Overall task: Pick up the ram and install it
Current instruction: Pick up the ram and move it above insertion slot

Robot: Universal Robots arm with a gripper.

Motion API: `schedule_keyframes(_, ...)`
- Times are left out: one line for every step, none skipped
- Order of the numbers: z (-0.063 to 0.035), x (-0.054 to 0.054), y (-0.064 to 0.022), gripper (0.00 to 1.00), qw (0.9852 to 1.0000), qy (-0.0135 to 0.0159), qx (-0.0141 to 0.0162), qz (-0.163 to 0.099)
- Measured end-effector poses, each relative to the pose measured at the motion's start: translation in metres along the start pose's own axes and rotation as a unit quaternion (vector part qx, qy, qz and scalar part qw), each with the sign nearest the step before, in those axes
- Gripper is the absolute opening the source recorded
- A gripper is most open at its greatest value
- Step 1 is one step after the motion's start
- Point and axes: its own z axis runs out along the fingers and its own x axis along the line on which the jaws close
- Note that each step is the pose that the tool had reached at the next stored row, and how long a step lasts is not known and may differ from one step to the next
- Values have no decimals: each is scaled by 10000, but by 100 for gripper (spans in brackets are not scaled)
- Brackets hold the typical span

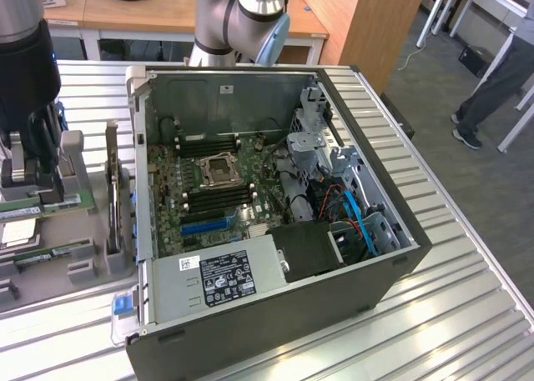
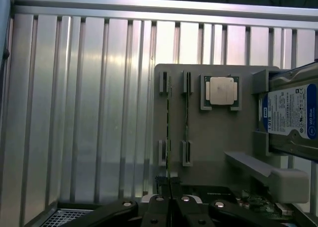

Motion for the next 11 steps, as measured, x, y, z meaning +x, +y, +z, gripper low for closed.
schedule_keyframes(-22, 0, 1, 11, 10000, 0, 0, 0)
schedule_keyframes(-46, 0, 2, 11, 10000, 0, -1, 0)
schedule_keyframes(-72, 0, 3, 11, 10000, 0, 0, 0)
schedule_keyframes(-99, -1, 4, 11, 10000, 0, 0, 0)
schedule_keyframes(-124, -1, 5, 11, 10000, 0, 0, 0)
schedule_keyframes(-148, 0, 5, 11, 10000, 0, 0, 0)
schedule_keyframes(-171, -1, 6, 11, 10000, 0, 0, 0)
schedule_keyframes(-195, -1, 7, 11, 10000, 0, 0, 0)
schedule_keyframes(-219, -1, 7, 11, 10000, 0, 0, 0)
schedule_keyframes(-243, -1, 8, 11, 10000, 0, 0, 0)
schedule_keyframes(-268, -1, 9, 11, 10000, 0, 0, 0)
